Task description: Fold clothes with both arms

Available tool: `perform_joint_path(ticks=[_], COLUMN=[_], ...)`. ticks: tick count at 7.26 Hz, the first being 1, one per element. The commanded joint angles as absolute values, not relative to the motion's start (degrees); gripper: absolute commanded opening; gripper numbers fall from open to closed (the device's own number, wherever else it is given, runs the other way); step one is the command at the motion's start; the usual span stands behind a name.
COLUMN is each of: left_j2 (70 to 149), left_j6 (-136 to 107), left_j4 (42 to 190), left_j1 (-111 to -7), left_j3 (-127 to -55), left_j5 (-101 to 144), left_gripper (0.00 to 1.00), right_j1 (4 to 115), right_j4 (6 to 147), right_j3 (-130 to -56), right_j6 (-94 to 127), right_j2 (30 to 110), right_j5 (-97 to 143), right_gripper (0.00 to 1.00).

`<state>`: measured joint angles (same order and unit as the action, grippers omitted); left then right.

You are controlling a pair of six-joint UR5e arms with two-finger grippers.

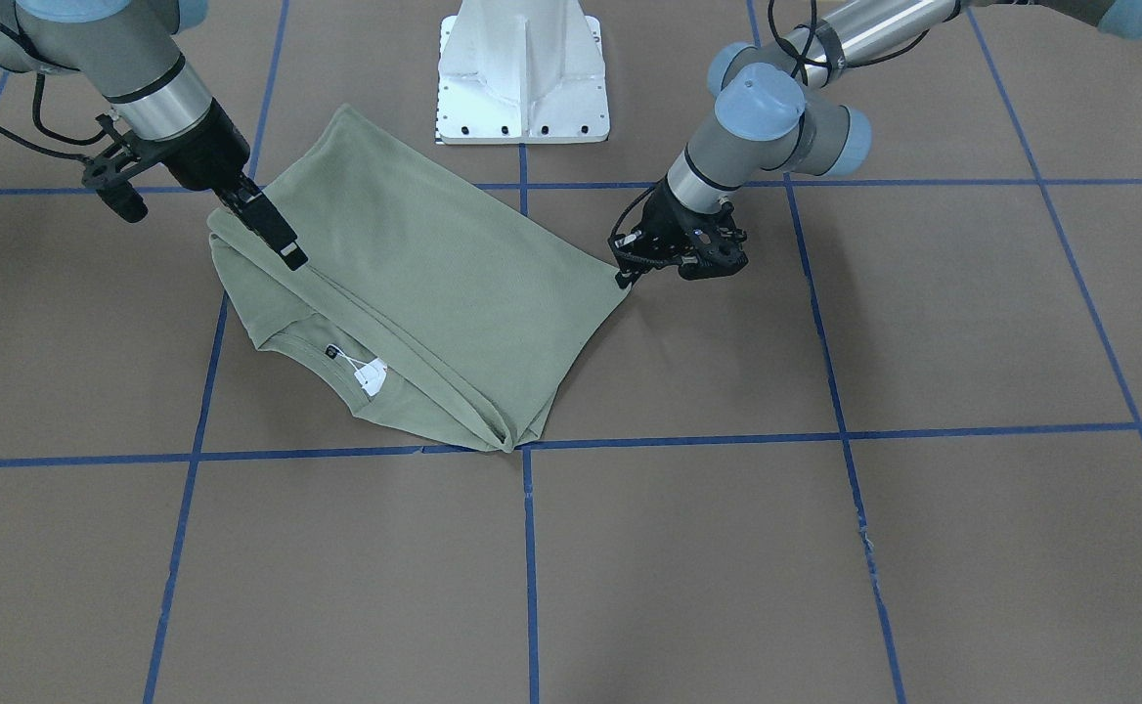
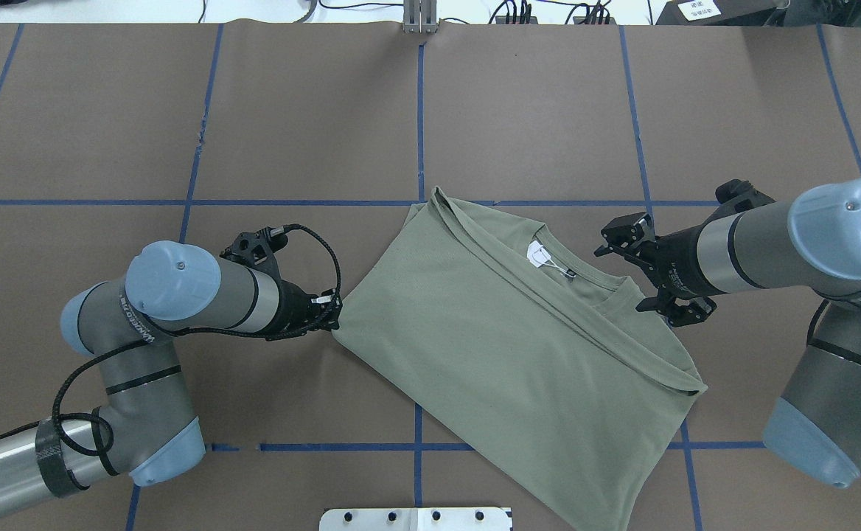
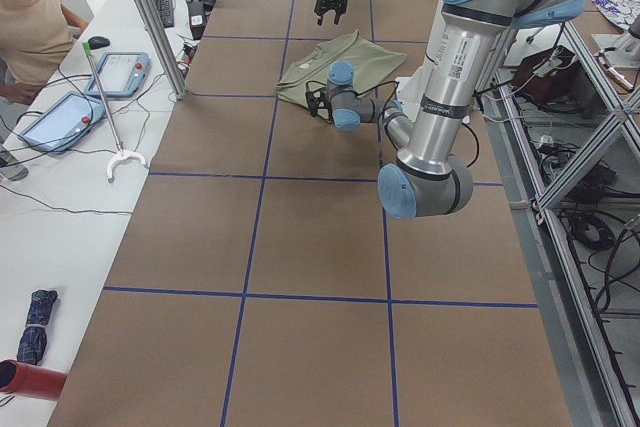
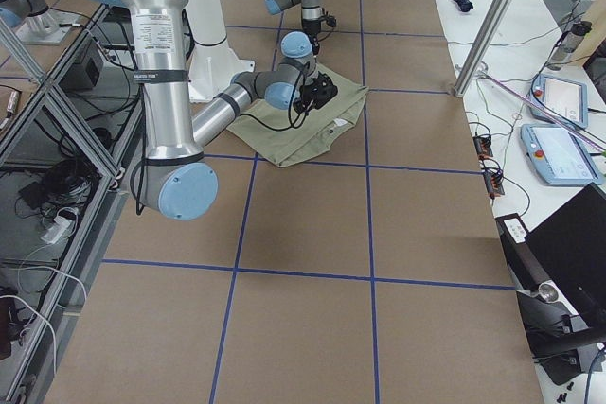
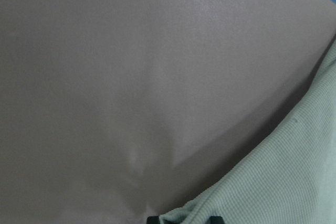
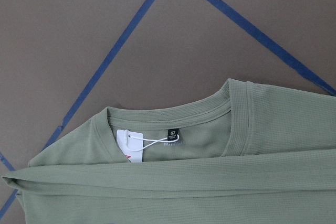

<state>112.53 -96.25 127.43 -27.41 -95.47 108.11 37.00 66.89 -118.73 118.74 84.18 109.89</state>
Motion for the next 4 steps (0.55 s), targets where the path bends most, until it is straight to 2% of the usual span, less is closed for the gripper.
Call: perform_joint_path(ticks=[1,2,4], left_j2=[110.6,112.2,125.1], left_j6=[-86.6,-80.9,-80.2], left_j4=[127.4,127.3,127.9], left_j1=[-33.0,-38.7,-46.5], left_j3=[-95.5,-92.1,-79.8], left_j5=[108.0,108.3,108.0], left_gripper=[0.00,0.00,0.00], right_j1=[37.0,37.0,36.8], right_j4=[66.9,66.9,66.9], right_j3=[-118.7,-118.7,-118.6], right_j6=[118.7,118.7,118.7], right_j2=[84.1,83.9,83.8], right_j5=[109.9,109.9,109.9], right_gripper=[1.00,1.00,1.00])
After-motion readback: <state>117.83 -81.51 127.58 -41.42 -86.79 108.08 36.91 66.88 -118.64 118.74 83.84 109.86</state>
